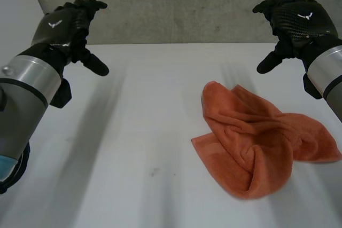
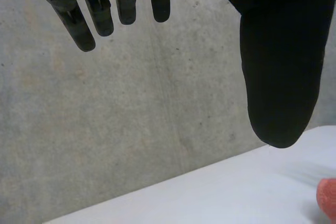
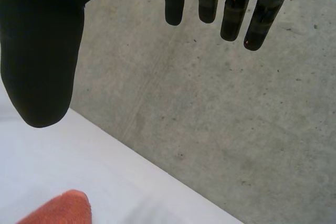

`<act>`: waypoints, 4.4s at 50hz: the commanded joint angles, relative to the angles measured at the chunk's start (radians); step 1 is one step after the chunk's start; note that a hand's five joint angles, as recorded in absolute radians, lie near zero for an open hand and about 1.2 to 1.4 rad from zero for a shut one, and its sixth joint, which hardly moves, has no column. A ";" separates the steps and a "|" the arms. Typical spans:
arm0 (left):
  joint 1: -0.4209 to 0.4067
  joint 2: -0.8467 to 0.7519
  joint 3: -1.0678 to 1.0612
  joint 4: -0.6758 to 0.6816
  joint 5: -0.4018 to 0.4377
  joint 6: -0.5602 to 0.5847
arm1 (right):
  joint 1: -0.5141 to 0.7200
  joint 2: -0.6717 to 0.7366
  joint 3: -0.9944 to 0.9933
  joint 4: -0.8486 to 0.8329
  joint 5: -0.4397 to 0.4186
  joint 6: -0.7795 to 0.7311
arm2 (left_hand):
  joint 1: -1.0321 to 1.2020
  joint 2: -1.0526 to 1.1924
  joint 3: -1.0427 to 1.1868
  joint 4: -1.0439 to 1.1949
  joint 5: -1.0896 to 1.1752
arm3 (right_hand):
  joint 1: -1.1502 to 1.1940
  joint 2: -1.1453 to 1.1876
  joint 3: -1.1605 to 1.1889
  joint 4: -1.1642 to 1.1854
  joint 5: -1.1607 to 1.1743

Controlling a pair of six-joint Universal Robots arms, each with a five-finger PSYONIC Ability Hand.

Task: Fold the laundry

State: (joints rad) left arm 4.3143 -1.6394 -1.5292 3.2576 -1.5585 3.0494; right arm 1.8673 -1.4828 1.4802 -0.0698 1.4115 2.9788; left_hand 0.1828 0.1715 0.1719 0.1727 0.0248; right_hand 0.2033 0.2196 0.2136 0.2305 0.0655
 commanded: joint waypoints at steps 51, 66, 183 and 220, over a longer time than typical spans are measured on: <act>-0.645 -0.680 0.210 0.102 -0.014 -0.017 | -0.461 0.257 0.308 -0.008 -0.266 -0.520 | 0.377 0.388 0.388 0.387 0.361 | 0.020 0.003 0.009 -0.008 -0.017; -0.676 -0.783 0.310 0.088 -0.026 -0.014 | -0.461 0.253 0.333 -0.008 -0.267 -0.515 | 0.573 0.584 0.584 0.583 0.557 | 0.020 0.003 0.009 -0.008 -0.017; 0.007 0.131 -0.086 0.087 -0.028 0.097 | -0.148 0.309 -0.472 0.469 -0.373 0.049 | 1.213 1.225 1.224 1.224 1.197 | 1.193 1.177 1.183 1.166 1.156; 0.054 -0.321 0.003 0.111 -0.029 0.101 | 0.068 0.294 0.112 -0.089 -0.098 -0.078 | 1.213 1.225 1.224 1.224 1.197 | 0.322 0.306 0.312 0.295 0.285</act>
State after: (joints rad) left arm 4.3615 -2.0161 -1.4837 3.3686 -1.5893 3.1534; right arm 1.8715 -1.1983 1.4671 -0.0371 1.3592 2.9121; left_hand 1.1826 1.2179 1.2166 1.2168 1.0366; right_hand 0.3226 0.3759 0.3779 0.3770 0.1975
